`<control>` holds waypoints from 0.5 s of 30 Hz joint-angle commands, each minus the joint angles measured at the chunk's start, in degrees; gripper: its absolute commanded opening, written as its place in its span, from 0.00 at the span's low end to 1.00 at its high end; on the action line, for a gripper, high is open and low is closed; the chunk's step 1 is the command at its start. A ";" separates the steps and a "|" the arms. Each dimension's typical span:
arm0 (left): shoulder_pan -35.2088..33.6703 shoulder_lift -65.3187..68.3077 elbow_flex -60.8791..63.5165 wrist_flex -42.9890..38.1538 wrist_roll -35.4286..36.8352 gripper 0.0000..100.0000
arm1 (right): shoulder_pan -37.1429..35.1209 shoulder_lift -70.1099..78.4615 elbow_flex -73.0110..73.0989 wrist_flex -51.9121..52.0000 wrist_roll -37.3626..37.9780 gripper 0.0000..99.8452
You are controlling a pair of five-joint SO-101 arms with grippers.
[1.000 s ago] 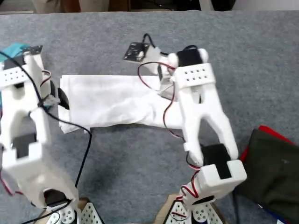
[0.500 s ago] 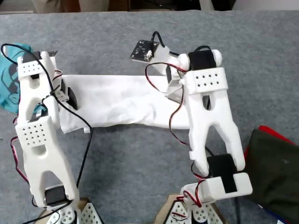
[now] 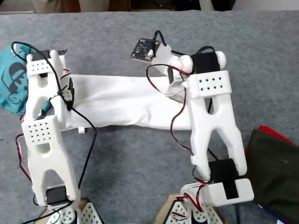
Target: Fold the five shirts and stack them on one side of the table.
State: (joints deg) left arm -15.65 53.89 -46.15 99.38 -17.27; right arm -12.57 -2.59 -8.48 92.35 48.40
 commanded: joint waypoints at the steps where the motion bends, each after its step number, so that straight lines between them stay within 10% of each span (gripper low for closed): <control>1: 1.67 -2.15 -0.88 1.41 2.11 0.02 | 4.00 -4.18 -2.95 -0.70 0.18 0.00; 7: 7.12 -9.45 -0.53 1.49 7.91 0.02 | 18.07 -3.03 0.48 -14.33 -1.76 0.00; 15: 17.58 -18.24 3.16 1.49 11.69 0.02 | 31.52 2.42 14.11 -48.88 -28.66 0.00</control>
State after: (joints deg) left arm -1.85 41.49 -44.40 100.09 -6.11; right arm 14.77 -1.36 3.03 56.57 30.29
